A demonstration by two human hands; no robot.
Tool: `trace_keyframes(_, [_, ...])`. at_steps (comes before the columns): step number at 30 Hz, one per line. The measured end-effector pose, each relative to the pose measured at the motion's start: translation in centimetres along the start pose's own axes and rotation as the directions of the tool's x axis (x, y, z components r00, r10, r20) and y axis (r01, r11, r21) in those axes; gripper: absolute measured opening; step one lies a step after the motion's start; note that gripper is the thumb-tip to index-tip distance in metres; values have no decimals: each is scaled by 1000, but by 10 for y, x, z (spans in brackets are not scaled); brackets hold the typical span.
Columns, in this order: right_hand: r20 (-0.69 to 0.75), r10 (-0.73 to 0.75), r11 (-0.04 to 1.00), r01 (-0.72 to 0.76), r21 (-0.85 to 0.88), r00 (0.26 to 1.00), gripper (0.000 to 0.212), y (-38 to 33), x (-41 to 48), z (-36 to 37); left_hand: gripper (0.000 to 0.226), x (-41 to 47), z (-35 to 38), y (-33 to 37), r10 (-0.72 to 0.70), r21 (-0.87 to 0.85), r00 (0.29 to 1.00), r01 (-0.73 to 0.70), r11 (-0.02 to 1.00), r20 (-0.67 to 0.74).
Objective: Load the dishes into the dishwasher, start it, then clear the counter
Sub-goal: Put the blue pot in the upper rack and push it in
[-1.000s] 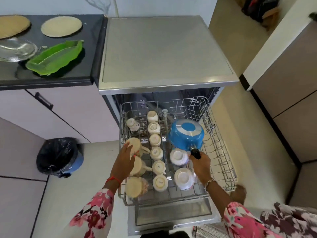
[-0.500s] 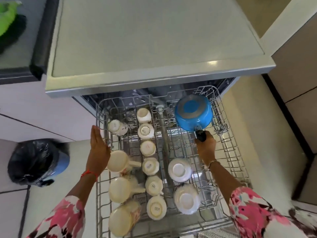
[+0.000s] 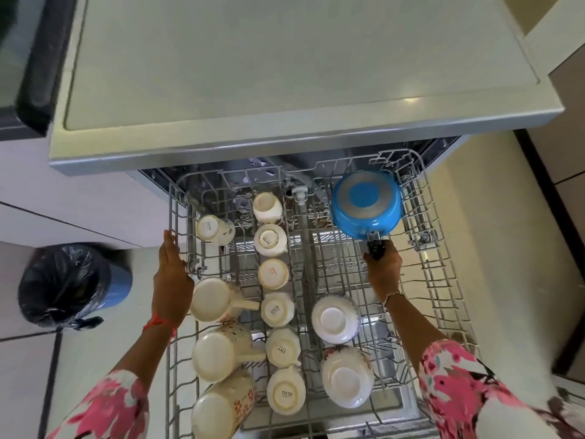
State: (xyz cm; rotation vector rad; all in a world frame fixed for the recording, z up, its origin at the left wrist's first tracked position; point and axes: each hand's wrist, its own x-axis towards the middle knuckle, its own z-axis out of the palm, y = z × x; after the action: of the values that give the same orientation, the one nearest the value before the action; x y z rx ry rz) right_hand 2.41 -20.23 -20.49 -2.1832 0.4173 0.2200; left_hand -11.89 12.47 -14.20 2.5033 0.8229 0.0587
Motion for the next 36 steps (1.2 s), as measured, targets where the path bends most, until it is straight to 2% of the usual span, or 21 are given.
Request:
trace_keyframes(5, [40, 26, 988, -20, -152, 999, 37, 2, -4, -2, 86, -1, -1, 3, -3, 4, 1000, 3, 1000, -11])
trace_keyframes(14, [103, 48, 980, -27, -200, 994, 60, 3, -13, -4, 82, -1, -3, 6, -3, -23, 1000, 3, 1000, -14])
trace_keyframes(19, [137, 19, 923, 35, -383, 990, 68, 2, -32, -20, 80, 2, -6, 6, 27, 33, 995, -30, 999, 93])
trace_keyframes(21, [166, 7, 910, 62, -410, 986, 67, 0, -45, -29, 74, 2, -10, 2, 8, 46, 988, -15, 999, 155])
trace_keyframes(24, [231, -42, 887, 143, -439, 972, 57, 1, -68, -47, 54, -10, -17, -1, 77, 161, 987, -100, 982, 141])
trace_keyframes(25, [260, -52, 879, 168, -445, 964, 54, 1, -76, -54, 52, -20, -20, 3, 98, 147, 988, -115, 982, 117])
trace_keyframes(27, [303, -59, 881, 192, -432, 951, 47, 3, -93, -68, 56, -52, -27, 19, 129, 1, 988, -130, 992, 87])
trace_keyframes(30, [352, -127, 906, 253, -339, 927, 30, 13, -120, -92, 49, -107, -30, 39, 187, -132, 976, -173, 976, 109])
trace_keyframes(33, [380, -181, 937, 276, -212, 907, 12, 27, -157, -120, 31, -171, -21, 49, 105, -266, 971, -46, 963, 214])
trace_keyframes(36, [401, -125, 980, 177, -95, 908, 13, 52, -193, -139, 29, -236, -4, 60, 56, -365, 929, 87, 927, 366])
